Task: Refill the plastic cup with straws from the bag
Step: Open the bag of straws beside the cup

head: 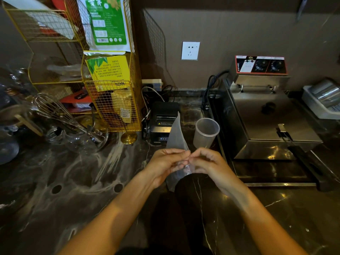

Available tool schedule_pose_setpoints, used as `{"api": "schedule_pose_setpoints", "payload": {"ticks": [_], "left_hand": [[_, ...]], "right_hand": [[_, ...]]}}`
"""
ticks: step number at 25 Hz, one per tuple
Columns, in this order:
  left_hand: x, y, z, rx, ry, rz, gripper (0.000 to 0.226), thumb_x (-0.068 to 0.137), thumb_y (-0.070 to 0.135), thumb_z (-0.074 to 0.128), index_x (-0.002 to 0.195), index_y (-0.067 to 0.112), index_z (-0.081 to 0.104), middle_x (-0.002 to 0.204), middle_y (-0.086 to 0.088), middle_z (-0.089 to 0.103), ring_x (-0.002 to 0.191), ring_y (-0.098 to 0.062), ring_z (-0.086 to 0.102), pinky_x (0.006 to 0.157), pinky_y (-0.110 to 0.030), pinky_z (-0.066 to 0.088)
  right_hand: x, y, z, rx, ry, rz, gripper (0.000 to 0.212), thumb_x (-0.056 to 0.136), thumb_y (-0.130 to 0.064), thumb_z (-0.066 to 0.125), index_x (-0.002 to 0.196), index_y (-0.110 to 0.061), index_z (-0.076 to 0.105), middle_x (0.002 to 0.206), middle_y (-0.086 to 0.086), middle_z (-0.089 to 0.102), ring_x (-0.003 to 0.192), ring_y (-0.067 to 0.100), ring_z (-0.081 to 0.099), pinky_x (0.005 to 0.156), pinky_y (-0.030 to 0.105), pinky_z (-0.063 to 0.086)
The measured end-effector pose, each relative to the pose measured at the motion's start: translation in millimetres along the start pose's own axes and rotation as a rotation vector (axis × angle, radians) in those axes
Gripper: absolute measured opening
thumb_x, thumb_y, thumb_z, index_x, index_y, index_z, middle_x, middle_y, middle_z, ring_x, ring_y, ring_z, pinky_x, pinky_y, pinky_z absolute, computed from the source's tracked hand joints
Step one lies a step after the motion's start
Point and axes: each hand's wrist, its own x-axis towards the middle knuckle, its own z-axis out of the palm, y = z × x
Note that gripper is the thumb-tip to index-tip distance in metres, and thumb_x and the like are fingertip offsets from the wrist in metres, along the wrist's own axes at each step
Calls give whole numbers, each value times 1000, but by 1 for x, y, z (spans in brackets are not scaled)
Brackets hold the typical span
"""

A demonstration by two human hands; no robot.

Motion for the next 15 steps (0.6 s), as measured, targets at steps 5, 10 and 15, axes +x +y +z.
{"api": "schedule_pose_setpoints", "payload": {"ticks": [5,10,15], "left_hand": [[-3,-3,-2,103,7,72,19,84,15,78,102,8,80,85,-5,79,74,-8,72,79,-25,59],[-5,2,-3,177,11,161,17,92,7,72,107,-1,76,81,-6,77,72,-8,70,78,-25,58],[-9,5,-3,203,33,199,17,92,8,72,105,-3,77,82,-10,72,72,-11,66,77,-26,55]], "right_hand": [[0,-5,4,-12,42,63,13,100,-11,63,97,-8,75,100,11,78,96,24,77,81,36,65],[3,-14,7,-119,70,67,13,101,-9,62,99,-4,73,87,16,78,76,26,79,71,35,67],[-2,-23,9,-137,-9,90,17,103,-12,58,95,-3,72,76,6,76,67,24,74,67,30,63]]}}
